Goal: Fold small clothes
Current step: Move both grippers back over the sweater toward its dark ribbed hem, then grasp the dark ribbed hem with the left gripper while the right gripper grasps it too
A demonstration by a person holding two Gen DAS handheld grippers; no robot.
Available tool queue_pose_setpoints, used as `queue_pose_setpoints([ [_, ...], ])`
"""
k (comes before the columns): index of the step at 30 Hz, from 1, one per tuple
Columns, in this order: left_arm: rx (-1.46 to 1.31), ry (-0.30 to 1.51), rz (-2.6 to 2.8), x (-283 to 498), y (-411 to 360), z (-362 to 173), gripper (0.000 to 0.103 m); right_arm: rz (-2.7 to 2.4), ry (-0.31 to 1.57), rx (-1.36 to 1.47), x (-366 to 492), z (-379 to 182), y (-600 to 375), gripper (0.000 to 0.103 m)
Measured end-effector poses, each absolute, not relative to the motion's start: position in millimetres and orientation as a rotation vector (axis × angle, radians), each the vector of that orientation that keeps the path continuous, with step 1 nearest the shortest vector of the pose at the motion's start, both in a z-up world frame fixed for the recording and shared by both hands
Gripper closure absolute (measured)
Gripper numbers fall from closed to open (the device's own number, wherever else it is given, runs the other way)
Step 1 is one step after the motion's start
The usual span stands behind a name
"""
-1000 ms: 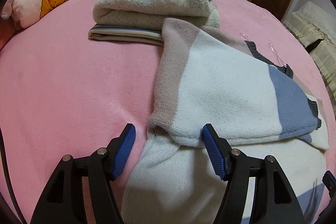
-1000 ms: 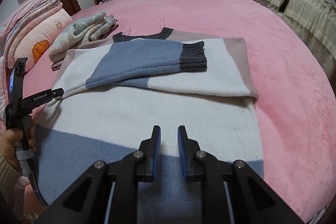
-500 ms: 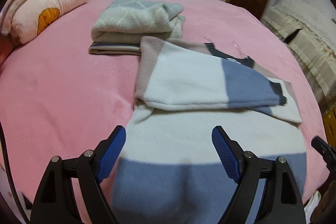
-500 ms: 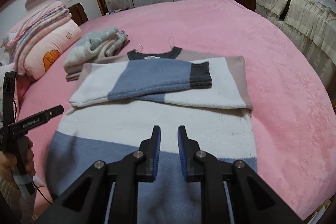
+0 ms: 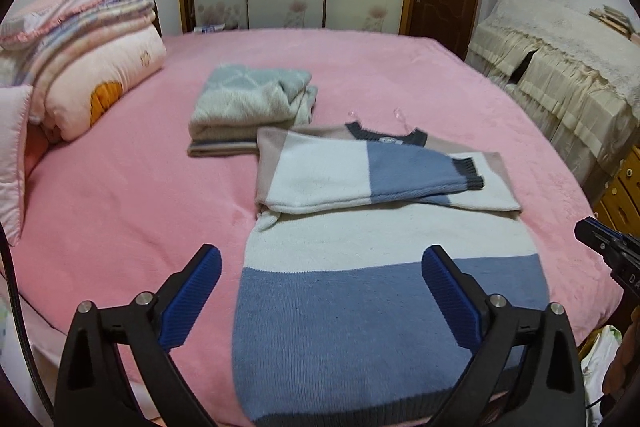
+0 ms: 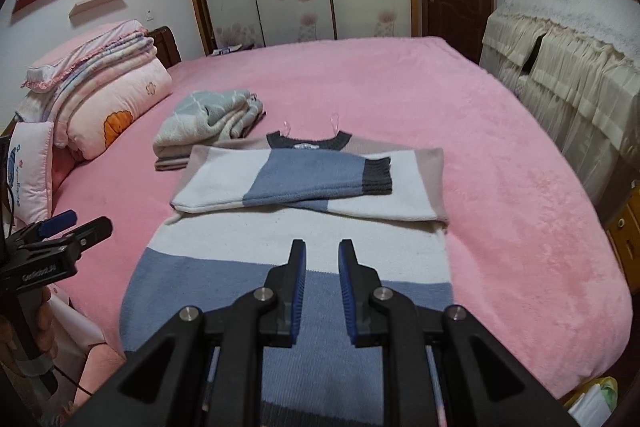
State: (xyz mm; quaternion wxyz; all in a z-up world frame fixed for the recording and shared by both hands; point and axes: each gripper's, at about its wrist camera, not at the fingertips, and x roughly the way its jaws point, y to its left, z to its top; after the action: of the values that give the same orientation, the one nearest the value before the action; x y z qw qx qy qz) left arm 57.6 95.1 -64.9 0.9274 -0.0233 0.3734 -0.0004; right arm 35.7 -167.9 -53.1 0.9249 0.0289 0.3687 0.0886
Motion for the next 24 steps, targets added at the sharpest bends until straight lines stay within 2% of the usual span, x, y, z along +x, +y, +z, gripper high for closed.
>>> queue_pose_setpoints([
  [2, -0.041, 0.736, 0.005, 42.3, 96.7, -55.9, 0.001, 0.175, 0.736, 0.056, 25.7, -46.3, -169.9, 0.067],
  [3, -0.037, 0.726, 0.009, 35.3, 98.6, -53.0, 0.001, 0.173, 0.722, 0.055, 18.8, -43.1, -171.1, 0.063],
  [7, -0.052, 0.728, 0.034, 12.1, 113.2, -57.9, 0.001, 0.184, 0.694, 0.043, -7.5, -39.3, -173.5, 0.061],
  [11, -0.047, 0.741, 0.049, -8.8, 130.1, -87.0, 0.001, 0.208, 0.688, 0.028, -28.1, -49.0, -177.4, 0.061],
  [18, 0.001, 0.899, -0.011, -14.3, 150.0, -158.1, 0.001, 0.186, 0.803, -0.028, -46.7, -108.2, -198.7, 0.061],
  [24, -0.144, 1.028, -0.060, -10.3, 176.4, -213.0, 0.002, 0.190, 0.884, 0.033, -52.9, -152.4, -225.3, 0.061],
])
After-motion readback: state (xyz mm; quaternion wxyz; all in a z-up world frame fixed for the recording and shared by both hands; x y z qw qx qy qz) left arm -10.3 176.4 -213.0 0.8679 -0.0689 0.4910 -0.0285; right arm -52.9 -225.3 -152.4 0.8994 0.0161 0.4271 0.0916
